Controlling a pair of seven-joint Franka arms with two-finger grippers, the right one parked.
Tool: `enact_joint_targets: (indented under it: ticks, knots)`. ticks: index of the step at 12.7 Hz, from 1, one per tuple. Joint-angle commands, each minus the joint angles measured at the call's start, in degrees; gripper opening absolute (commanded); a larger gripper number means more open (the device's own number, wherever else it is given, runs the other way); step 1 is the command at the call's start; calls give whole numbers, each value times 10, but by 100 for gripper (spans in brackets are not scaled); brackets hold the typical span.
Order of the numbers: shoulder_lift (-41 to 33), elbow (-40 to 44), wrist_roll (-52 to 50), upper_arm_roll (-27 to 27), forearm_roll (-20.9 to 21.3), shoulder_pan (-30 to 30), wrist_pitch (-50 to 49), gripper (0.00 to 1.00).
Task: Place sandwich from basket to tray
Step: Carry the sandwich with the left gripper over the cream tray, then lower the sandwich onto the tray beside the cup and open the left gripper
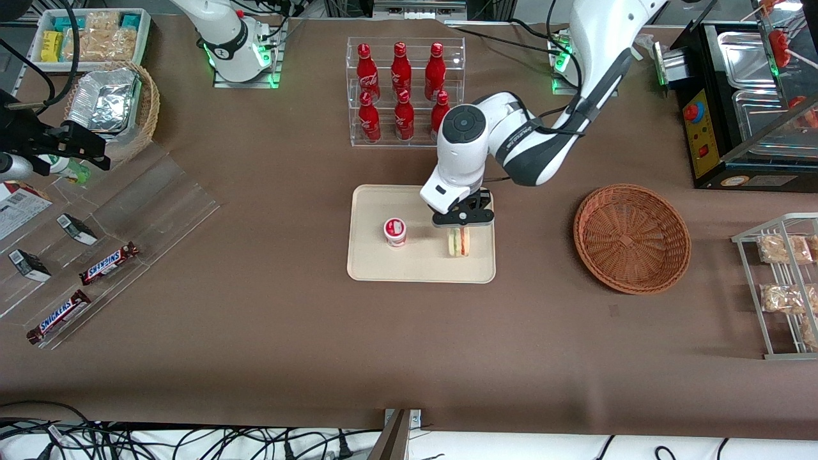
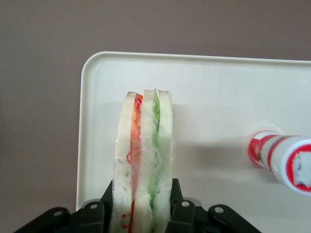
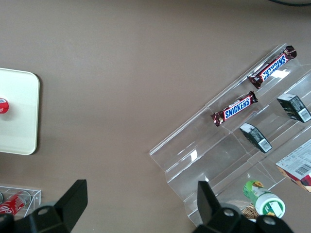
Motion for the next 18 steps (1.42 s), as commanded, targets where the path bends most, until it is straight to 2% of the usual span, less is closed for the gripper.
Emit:
enact_joint_targets:
  ticks: [1,3,8,11,18]
  knots:
    - [24,18,-36,2,45,-8,1,46]
    - [28,18,-51,2,58,-13,1,46]
    - [39,18,-57,3,60,-18,13,46]
    - [46,17,-82,3,90,-18,13,46]
    - [51,13,-86,3,94,-18,13,49]
